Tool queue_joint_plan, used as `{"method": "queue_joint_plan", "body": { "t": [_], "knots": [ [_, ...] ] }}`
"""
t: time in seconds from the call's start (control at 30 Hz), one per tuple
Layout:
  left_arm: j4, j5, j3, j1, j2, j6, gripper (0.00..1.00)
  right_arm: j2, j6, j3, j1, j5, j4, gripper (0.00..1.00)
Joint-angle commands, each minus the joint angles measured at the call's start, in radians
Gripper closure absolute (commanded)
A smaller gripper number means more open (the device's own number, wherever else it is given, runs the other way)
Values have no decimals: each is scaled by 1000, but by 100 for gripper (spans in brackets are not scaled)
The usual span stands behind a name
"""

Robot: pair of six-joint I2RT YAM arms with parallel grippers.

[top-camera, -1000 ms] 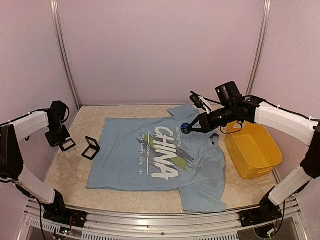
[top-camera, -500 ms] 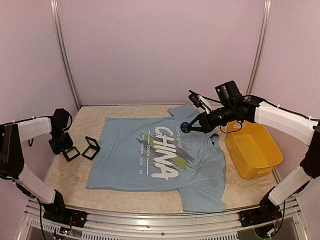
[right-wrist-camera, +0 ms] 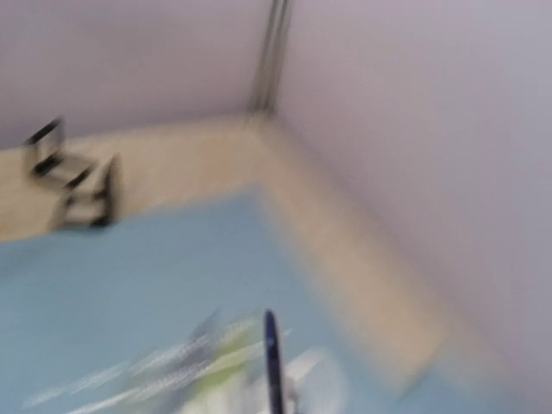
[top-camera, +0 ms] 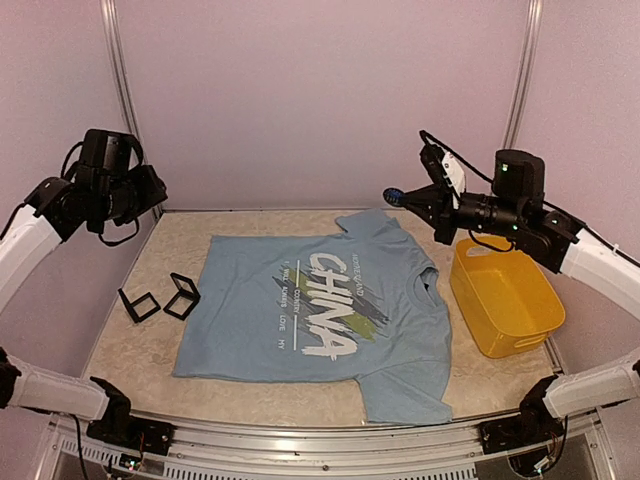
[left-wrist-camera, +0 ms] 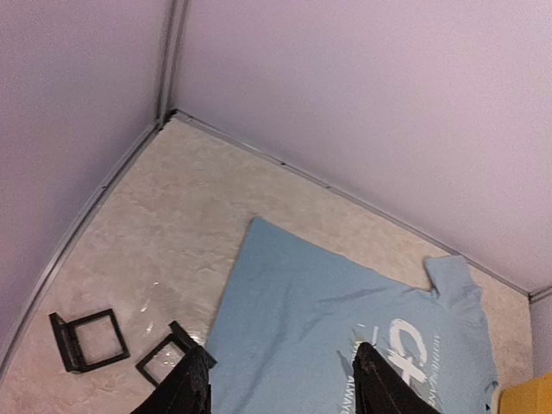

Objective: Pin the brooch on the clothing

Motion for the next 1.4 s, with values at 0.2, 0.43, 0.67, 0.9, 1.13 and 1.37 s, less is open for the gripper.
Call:
{"method": "queue_joint_plan", "body": {
  "t": [0.2,0.43,0.67,0.9,1.13,1.37],
  "knots": [
    [228,311,330,-509,252,157,44,-73,-990,-172,67,-57,682,100],
    [462,598,362,-614,340,161,29,-49,-1421,-194,144,-60,789,100],
    [623,737,305,-654,321,128,22,-35,-1721,-163,240,1,687,100],
    [542,727,332,-655,344,134,51,-36,-1742,-143,266,0,663,100],
    [521,720,306,-648,339,140,57,-33,-1742,-142,268,0,644,100],
    [476,707,278,-600,323,138,56,-33,-1746,-145,268,6,641,100]
  ]
}}
